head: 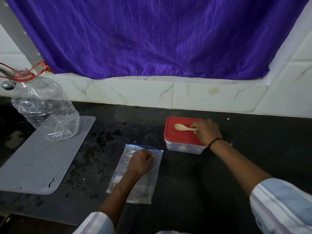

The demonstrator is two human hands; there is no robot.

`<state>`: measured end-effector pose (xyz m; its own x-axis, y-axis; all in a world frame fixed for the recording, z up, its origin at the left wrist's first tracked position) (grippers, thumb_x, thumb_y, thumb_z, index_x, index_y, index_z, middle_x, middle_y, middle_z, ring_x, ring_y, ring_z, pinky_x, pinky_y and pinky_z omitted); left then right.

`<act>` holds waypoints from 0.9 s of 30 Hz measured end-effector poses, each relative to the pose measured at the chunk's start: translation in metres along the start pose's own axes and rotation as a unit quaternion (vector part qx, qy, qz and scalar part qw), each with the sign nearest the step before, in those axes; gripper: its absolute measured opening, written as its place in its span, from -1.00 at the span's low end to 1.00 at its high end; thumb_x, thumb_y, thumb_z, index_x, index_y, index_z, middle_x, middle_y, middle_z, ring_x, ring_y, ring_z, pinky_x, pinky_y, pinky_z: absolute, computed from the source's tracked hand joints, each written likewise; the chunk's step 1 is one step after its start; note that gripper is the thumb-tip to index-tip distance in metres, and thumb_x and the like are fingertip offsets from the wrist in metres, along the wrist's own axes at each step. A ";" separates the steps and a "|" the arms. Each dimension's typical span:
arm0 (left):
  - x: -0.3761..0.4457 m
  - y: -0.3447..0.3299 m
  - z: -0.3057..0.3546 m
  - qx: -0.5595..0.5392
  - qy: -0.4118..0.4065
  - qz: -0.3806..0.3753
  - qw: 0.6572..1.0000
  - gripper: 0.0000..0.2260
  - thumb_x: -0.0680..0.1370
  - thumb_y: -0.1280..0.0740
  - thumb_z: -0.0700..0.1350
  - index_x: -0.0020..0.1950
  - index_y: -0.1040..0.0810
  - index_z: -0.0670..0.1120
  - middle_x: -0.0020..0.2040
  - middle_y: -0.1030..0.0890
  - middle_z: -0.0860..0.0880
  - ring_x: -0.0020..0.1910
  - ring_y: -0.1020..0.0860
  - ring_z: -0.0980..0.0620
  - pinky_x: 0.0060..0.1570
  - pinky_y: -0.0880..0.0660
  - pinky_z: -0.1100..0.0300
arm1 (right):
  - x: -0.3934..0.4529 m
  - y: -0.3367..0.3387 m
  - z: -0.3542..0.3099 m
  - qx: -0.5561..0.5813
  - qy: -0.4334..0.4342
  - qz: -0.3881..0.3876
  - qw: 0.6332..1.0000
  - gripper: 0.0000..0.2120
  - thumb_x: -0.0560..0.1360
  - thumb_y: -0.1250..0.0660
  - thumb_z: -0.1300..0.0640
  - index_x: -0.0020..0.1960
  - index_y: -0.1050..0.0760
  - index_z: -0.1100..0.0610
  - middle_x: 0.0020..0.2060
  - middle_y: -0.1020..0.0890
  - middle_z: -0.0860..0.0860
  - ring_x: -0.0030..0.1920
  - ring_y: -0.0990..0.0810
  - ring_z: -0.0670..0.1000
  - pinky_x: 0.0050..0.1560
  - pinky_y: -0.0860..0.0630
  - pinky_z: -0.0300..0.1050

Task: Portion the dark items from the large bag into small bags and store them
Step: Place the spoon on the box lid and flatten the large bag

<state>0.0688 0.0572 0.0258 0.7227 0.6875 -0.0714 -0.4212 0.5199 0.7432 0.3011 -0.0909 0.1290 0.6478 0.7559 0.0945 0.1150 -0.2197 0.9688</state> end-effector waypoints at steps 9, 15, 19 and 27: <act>0.040 -0.019 0.016 0.061 -0.073 -0.004 0.995 -0.79 0.47 -0.34 -0.33 0.04 -0.67 -0.16 0.01 -0.61 -0.15 -0.01 -0.58 -0.09 0.01 -0.49 0.13 | -0.001 0.002 -0.003 0.007 0.009 0.010 1.000 -0.74 0.49 -0.37 0.14 0.18 -0.60 0.02 0.10 -0.60 0.03 0.14 -0.51 0.16 0.09 -0.42 -0.01; 0.049 -0.033 0.013 0.136 -0.119 -0.014 0.983 -0.76 0.48 -0.40 -0.27 0.13 -0.68 -0.13 0.09 -0.61 -0.14 0.06 -0.58 -0.15 0.05 -0.56 -0.02 | -0.045 0.000 -0.043 0.176 0.110 0.146 0.967 -0.82 0.45 -0.41 0.27 0.03 -0.62 0.10 -0.07 -0.62 0.01 -0.02 -0.55 0.04 0.04 -0.50 -0.05; 0.047 -0.037 0.011 0.193 -0.147 0.000 0.970 -0.84 0.40 -0.47 -0.24 -0.05 -0.70 -0.09 -0.06 -0.64 -0.10 -0.10 -0.57 -0.17 -0.14 -0.54 -0.01 | -0.076 -0.041 -0.070 0.209 0.127 0.088 0.966 -0.94 0.52 -0.33 0.17 -0.03 -0.58 0.10 -0.11 -0.56 -0.03 -0.07 -0.51 -0.04 -0.04 -0.49 -0.12; 0.034 -0.022 0.020 0.213 -0.207 0.068 0.952 -0.79 0.39 -0.16 -0.07 -0.29 -0.60 0.03 -0.31 -0.60 0.07 -0.22 -0.57 -0.06 -0.25 -0.50 0.01 | -0.076 -0.121 -0.085 0.312 -0.122 -0.149 0.930 -0.73 0.51 -0.39 0.04 0.18 -0.50 0.08 -0.01 -0.63 -0.03 -0.02 -0.57 -0.08 -0.05 -0.46 -0.25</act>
<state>0.1138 0.0592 0.0197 0.8684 0.4289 0.2488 -0.3304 0.1263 0.9353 0.1742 -0.0692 0.0242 0.6600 0.6948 -0.2857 0.6827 -0.3960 0.6141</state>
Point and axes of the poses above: each hand's wrist, its own x-axis towards the middle knuckle, its own y-axis out of the back of the hand, z = x × y, the point moved 6 cm from there along x, towards the middle knuckle
